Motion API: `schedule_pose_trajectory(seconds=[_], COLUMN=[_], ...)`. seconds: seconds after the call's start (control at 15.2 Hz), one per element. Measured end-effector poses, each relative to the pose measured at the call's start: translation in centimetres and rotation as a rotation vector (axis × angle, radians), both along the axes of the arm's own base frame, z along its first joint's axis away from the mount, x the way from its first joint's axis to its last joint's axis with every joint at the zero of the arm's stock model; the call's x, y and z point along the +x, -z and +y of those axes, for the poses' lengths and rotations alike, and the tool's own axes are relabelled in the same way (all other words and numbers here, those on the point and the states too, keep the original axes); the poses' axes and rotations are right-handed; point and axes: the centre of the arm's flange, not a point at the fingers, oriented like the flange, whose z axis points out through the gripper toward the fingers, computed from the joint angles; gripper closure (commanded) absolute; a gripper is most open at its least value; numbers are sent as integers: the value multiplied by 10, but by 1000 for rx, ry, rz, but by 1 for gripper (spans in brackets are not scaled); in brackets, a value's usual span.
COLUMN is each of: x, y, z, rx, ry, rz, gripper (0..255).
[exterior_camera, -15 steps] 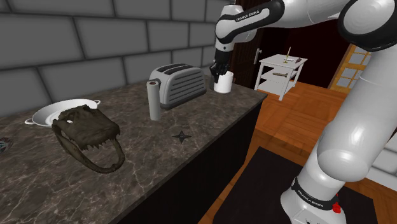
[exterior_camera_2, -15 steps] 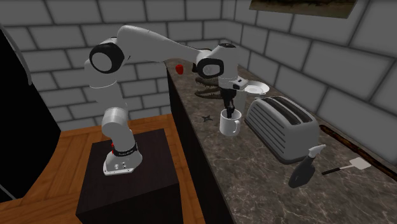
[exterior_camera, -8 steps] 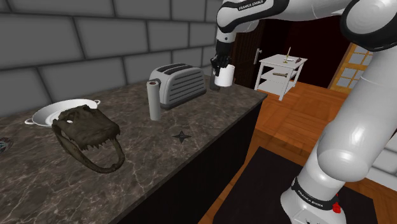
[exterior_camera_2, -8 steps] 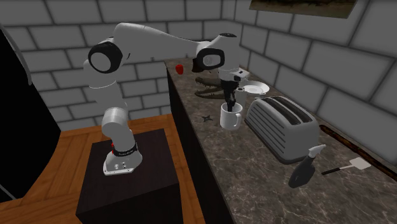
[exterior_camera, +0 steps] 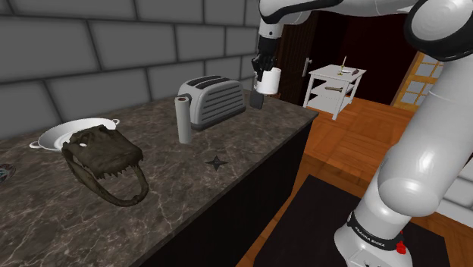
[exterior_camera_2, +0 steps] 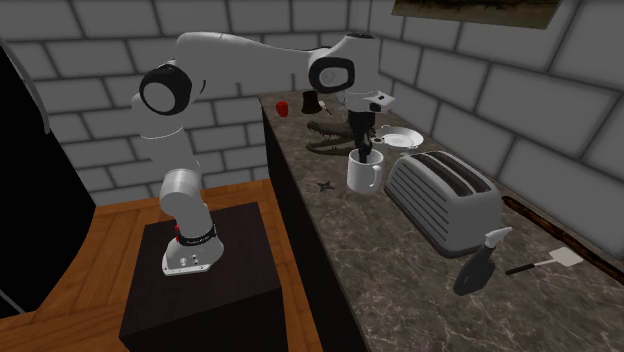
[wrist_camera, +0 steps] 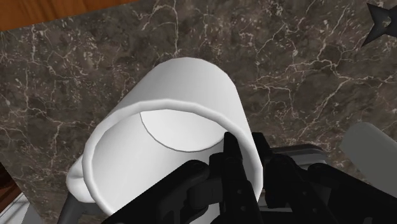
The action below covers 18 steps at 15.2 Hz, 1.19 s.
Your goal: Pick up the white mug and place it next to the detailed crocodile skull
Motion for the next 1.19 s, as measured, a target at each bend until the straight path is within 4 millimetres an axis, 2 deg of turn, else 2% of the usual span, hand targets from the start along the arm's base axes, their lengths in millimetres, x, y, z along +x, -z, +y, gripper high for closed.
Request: schedule_pose_trajectory(seconds=[0.26, 0.4, 1.19], x=[0, 3, 12], y=[-20, -24, -24], z=[-1, 16, 169], rx=[0, 0, 0], ry=[0, -1, -2], rz=[0, 0, 1], gripper=[255, 255, 255])
